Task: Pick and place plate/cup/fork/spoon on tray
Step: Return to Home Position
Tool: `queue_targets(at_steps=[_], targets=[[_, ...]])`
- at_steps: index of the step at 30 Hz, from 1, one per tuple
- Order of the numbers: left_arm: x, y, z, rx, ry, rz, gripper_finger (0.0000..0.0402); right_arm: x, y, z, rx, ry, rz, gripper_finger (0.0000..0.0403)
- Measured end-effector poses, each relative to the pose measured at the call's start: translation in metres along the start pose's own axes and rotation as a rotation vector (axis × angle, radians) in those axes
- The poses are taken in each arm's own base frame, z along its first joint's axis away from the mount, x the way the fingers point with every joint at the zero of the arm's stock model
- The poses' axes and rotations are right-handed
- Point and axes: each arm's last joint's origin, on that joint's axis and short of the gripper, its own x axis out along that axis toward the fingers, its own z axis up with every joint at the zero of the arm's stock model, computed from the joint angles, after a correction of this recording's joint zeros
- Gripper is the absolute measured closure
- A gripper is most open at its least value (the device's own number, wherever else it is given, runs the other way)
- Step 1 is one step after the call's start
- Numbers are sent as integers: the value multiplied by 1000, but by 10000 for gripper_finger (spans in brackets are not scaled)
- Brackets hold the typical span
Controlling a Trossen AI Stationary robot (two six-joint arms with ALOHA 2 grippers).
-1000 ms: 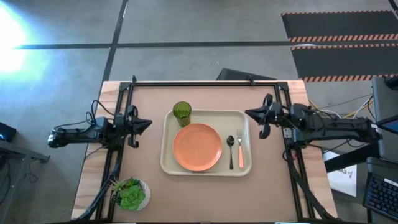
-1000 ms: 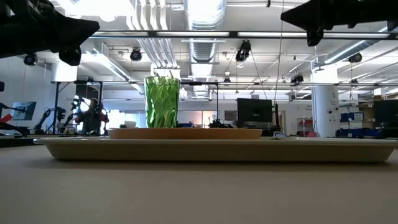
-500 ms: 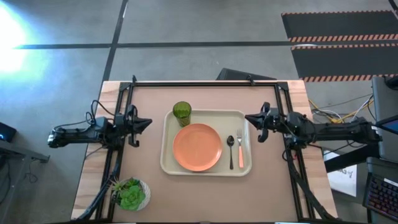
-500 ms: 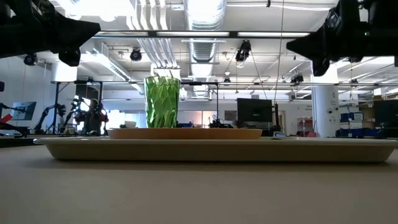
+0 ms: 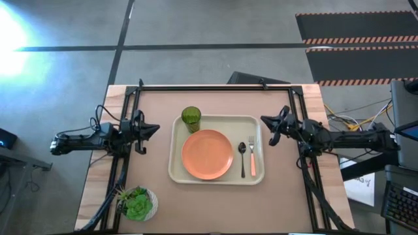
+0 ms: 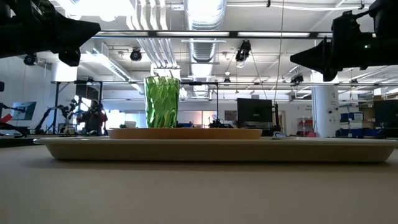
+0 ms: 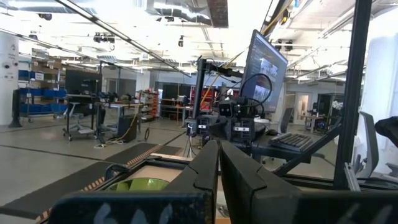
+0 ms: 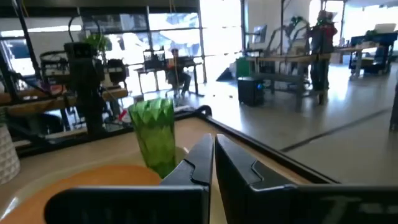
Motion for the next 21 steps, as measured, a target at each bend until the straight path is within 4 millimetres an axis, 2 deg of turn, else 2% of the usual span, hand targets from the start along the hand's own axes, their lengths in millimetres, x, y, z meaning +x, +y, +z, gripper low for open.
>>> queue_targets(at_steps=[16, 21], targets=[[0, 0, 0, 27, 0, 4, 402, -7, -2, -5, 70, 20, -5, 394], [0, 0, 0, 28, 0, 4, 402, -7, -3, -15, 66, 123, -17, 394]])
